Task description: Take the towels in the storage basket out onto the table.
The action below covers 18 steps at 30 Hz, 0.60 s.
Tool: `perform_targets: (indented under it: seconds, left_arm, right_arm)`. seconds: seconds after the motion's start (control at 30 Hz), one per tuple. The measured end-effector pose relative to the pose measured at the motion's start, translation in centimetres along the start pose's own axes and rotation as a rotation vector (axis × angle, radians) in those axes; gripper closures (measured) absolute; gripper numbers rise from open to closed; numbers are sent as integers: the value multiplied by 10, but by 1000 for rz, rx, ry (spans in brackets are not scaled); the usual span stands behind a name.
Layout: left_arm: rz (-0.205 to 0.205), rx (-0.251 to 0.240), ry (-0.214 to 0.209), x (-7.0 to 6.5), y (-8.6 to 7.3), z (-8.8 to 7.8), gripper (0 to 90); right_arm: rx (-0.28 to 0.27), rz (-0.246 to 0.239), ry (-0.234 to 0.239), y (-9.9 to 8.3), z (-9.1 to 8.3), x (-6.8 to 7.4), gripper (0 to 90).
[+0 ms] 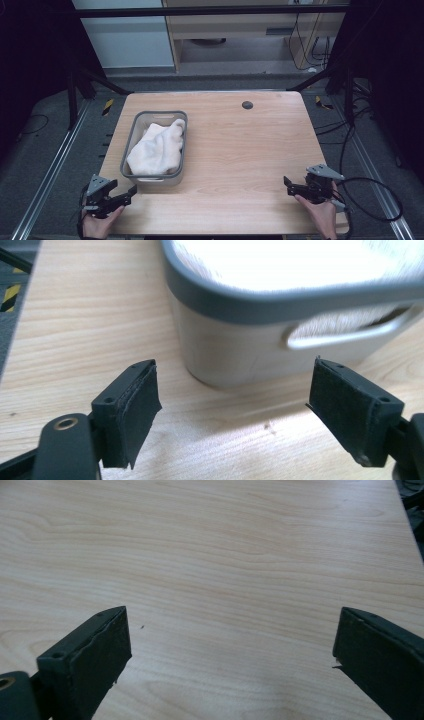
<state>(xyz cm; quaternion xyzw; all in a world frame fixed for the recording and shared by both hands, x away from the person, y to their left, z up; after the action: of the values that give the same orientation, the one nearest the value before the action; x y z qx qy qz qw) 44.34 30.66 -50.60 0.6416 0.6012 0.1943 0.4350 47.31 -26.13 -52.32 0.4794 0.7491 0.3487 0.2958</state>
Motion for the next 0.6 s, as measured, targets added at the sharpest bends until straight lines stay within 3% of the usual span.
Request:
perform_targets:
  seconds: [0.3,0.37,0.43,0.6]
  left_arm:
    - [14,-131,8,2,26,-22,220]
    - [1,-133,1,2,31,-26,256]
    - [22,-163,19,2,36,-28,256]
    - [18,-158,26,0,46,-32,264]
  right_arm:
    - [9,7,4,-5,-4,-2,55]
    - [19,-6,-3,-6,-3,-3,56]
    - [24,-8,-7,-7,-2,-3,59]
    - [40,0,-6,-10,-1,-4,60]
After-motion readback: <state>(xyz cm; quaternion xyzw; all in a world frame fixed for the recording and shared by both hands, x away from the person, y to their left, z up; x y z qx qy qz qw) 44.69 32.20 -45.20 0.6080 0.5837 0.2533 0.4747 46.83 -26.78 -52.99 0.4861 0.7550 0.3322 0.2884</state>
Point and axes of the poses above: each handheld gripper's, and its own axes: z roughly forward along the jaws, y roughly out of its top, x roughly to its left, the point moved 7 cm from there along z, roughly forward along the jaws, and after that the axes turned 10 degrees about -z, right-handed, at the moved point
